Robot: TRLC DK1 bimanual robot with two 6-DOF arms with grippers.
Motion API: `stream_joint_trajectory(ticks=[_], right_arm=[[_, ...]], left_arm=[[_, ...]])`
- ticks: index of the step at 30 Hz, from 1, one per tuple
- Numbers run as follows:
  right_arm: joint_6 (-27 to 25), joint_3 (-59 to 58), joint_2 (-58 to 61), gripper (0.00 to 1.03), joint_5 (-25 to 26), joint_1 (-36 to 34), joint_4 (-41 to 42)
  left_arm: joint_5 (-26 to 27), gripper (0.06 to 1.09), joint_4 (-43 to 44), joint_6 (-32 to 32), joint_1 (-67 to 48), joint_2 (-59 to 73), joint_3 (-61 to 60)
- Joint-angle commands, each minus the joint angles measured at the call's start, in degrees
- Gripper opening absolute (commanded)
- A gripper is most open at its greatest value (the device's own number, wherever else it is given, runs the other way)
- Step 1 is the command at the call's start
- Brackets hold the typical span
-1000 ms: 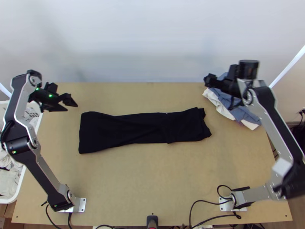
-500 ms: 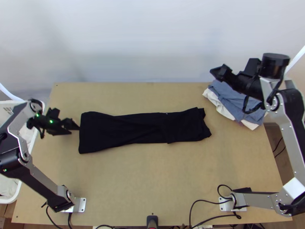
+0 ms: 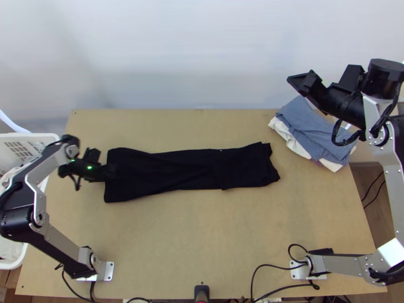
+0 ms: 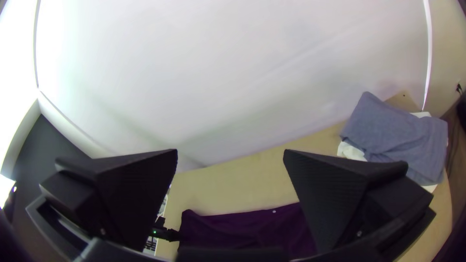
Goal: Fold the t-shirt
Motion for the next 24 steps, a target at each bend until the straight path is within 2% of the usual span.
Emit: stream_joint_trajectory(ticks=[1, 5, 8, 12, 17, 21, 24], right_arm=[[1.06, 1.76, 0.62, 0.99, -0.64, -0.41, -0.33], [0.97, 1.05, 0.62, 0.99, -0.73, -0.32, -0.51], [0.44, 0.35, 0.44, 0.99, -0.73, -0.5, -0.51], [-0.08, -0.53, 0.35, 0.99, -0.82, -1.11, -0.51], [-0.44, -1.76, 0.27, 0.99, -0.9, -1.37, -0.51], [-0.61, -3.08, 0.09, 0.99, -0.99, -1.46, -0.51], [-0.87, -3.96, 0.0, 0.99, -1.08, -1.2, -0.25]], left_arm=[[0.01, 0.82, 2.54, -4.48, -3.28, 0.64, -2.56], [0.01, 0.12, 5.79, -6.06, -2.32, -0.42, -2.39], [-0.17, 0.1, 6.41, -5.18, 1.99, -1.65, -1.68], [-0.35, 0.1, 4.12, -0.17, 12.19, -1.56, 2.09], [-0.26, 0.1, -8.8, 8.8, 23.7, 1.07, 12.73], [-0.08, 0.1, -19.52, 10.73, 25.11, -0.33, 19.5], [1.68, 0.1, -23.56, 8.71, 21.06, -5.52, 20.46]])
